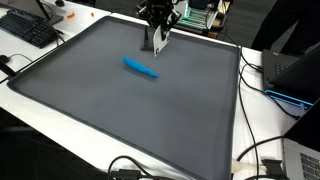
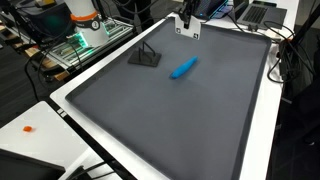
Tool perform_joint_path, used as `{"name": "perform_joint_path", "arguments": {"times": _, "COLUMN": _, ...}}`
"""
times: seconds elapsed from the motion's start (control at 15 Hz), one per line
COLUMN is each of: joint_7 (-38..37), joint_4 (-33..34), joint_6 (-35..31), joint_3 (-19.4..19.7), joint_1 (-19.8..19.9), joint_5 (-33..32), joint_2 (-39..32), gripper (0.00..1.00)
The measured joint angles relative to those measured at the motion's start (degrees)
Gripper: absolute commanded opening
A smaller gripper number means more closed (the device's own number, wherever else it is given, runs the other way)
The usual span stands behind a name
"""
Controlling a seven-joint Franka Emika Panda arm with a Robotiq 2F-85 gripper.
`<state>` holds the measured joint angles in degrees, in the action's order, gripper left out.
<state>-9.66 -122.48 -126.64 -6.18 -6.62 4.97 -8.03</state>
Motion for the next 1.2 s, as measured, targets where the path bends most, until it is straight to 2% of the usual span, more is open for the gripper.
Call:
{"name": "perform_joint_path", "arguments": {"times": 0.2, "joint_7": 2.2, "joint_4": 2.2, "joint_6": 0.0, "joint_3": -0.1, "joint_1": -0.8, "joint_5": -3.8, "joint_2": -2.9, "gripper": 0.01}}
{"name": "perform_joint_path", "arguments": {"times": 0.53, "joint_7": 1.7, "joint_4": 7.2, "joint_6": -0.2, "joint_3": 0.4, "joint_1": -1.1, "joint_5": -8.6, "joint_2": -9.1, "gripper": 0.01}}
{"name": "perform_joint_path", "arguments": {"times": 1.2, "joint_7": -0.8, "joint_4": 15.9, "joint_6": -0.6, "joint_3": 2.4, "joint_1": -1.9, "joint_5": -9.7, "joint_2": -18.9, "gripper": 0.01}}
